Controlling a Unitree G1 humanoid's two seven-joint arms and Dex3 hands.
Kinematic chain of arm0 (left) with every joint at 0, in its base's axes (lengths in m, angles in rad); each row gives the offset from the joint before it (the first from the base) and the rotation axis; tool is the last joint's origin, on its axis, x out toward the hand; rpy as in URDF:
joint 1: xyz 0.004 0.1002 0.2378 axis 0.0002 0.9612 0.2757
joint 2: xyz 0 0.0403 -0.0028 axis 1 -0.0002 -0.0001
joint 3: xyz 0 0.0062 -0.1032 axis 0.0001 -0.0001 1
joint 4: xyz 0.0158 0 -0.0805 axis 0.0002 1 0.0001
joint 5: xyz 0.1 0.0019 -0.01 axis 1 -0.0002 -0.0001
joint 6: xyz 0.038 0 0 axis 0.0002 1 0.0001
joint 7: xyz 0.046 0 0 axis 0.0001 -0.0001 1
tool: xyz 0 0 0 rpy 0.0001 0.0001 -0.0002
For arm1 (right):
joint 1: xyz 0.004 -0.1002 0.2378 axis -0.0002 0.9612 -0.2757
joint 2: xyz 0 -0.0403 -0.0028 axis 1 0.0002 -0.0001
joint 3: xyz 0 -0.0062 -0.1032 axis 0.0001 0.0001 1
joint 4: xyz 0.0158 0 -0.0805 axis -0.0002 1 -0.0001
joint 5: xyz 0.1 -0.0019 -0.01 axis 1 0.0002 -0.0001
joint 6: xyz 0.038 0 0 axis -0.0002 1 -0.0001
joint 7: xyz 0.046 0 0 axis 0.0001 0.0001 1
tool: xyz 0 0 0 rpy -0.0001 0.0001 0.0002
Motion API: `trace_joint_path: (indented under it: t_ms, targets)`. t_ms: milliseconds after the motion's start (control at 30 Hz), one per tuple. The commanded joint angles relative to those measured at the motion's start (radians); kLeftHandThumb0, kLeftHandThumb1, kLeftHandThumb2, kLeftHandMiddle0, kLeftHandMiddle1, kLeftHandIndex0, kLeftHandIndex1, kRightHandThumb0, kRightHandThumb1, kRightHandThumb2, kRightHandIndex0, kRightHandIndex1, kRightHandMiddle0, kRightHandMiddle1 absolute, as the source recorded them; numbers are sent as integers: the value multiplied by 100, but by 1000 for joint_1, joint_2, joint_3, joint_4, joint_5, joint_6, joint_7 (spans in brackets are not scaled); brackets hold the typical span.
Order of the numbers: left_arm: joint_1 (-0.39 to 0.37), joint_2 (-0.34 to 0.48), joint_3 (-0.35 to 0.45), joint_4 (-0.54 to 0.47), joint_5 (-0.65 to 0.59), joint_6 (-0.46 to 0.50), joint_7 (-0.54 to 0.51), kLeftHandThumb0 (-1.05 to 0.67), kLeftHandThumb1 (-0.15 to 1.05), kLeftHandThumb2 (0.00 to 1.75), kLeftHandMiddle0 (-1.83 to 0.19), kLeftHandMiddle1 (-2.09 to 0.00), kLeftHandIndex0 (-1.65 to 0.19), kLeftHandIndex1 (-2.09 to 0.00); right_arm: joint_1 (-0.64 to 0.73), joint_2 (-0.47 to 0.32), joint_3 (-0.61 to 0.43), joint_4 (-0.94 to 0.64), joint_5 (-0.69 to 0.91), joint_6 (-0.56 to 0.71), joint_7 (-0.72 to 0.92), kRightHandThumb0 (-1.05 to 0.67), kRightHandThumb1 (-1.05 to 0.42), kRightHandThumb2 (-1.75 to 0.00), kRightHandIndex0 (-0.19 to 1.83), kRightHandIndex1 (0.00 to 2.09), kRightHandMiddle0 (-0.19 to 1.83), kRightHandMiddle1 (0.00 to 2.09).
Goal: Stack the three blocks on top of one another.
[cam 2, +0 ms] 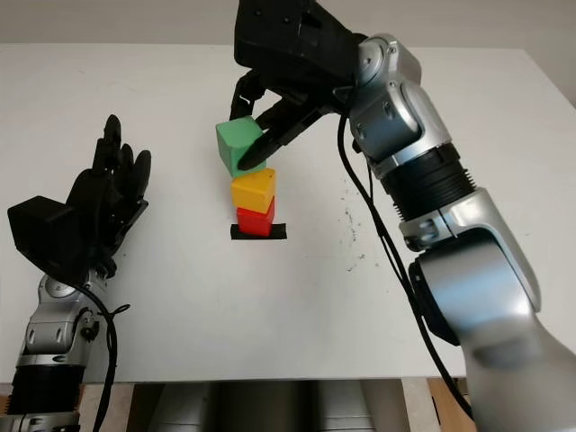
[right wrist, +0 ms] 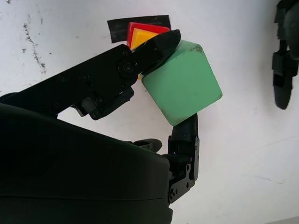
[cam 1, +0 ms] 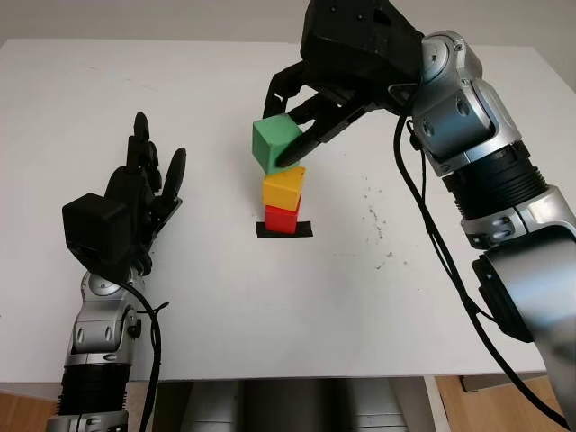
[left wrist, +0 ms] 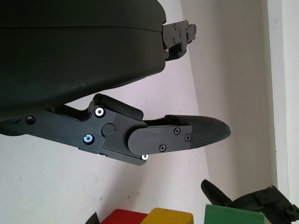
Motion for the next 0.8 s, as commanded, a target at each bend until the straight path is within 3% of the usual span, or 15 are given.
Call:
trace_joint_path:
  t_ms: [0, 767]
  targets:
    - [4, 6, 6, -6, 1, -4, 1, -69, 105, 46, 18, -5, 17, -6, 8, -4, -1, -14, -2, -3, -4, -42, -100, -6, 39, 4, 29, 170]
    - [1, 9, 9, -13, -8, 5, -8, -71, 105, 43, 19, -4, 17, -5, 32, -6, 3, -15, -9, 22, 7, -42, -99, -5, 41, 5, 29, 168]
